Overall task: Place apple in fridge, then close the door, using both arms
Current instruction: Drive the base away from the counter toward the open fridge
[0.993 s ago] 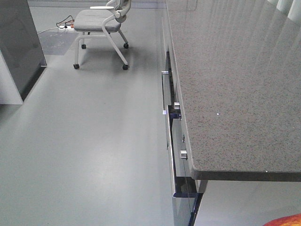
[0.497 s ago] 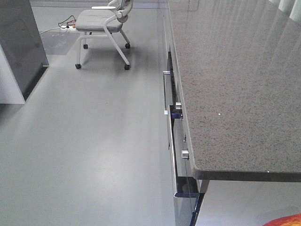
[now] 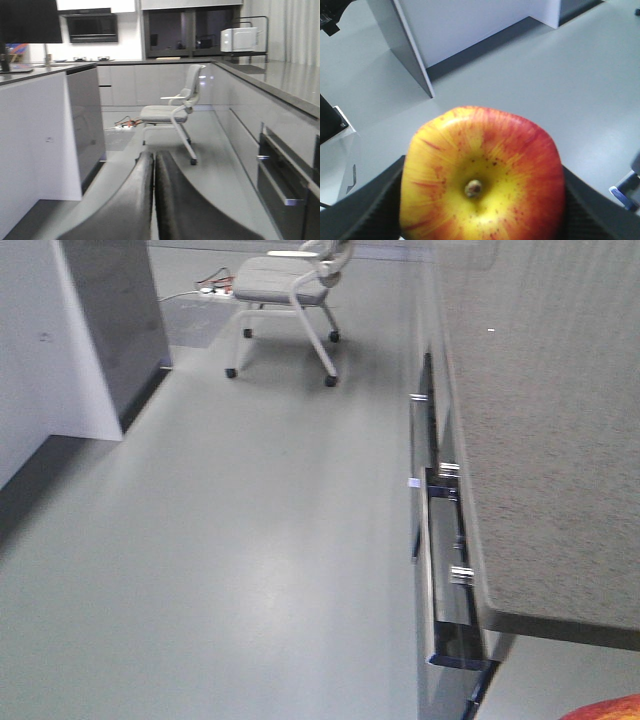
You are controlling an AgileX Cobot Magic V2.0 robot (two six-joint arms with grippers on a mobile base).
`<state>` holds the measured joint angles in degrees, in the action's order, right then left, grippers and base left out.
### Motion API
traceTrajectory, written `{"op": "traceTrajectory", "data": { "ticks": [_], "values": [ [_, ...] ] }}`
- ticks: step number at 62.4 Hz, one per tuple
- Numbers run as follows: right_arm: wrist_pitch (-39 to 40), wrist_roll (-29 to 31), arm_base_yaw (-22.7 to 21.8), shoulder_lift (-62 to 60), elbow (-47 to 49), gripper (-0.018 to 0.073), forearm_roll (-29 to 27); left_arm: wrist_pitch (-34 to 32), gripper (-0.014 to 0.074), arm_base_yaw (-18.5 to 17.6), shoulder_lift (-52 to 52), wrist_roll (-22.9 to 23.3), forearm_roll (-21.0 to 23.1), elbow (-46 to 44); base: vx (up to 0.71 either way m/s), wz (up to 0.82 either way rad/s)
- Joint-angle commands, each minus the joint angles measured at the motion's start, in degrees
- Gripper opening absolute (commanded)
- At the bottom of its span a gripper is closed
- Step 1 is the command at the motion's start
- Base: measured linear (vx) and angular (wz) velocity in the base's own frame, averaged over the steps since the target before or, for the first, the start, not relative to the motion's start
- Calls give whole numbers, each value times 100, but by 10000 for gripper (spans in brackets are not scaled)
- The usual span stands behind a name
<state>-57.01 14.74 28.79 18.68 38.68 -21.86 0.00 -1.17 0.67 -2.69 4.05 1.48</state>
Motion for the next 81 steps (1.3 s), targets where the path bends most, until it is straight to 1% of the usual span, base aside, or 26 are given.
{"op": "traceTrajectory", "data": {
  "ticks": [1, 81],
  "values": [
    [415, 24, 0, 61, 148, 395, -151, -420, -6, 3, 84, 18, 15, 121, -2, 38],
    [394, 24, 0, 61, 148, 395, -145, -420, -6, 3, 84, 18, 15, 121, -3, 49]
  ]
}}
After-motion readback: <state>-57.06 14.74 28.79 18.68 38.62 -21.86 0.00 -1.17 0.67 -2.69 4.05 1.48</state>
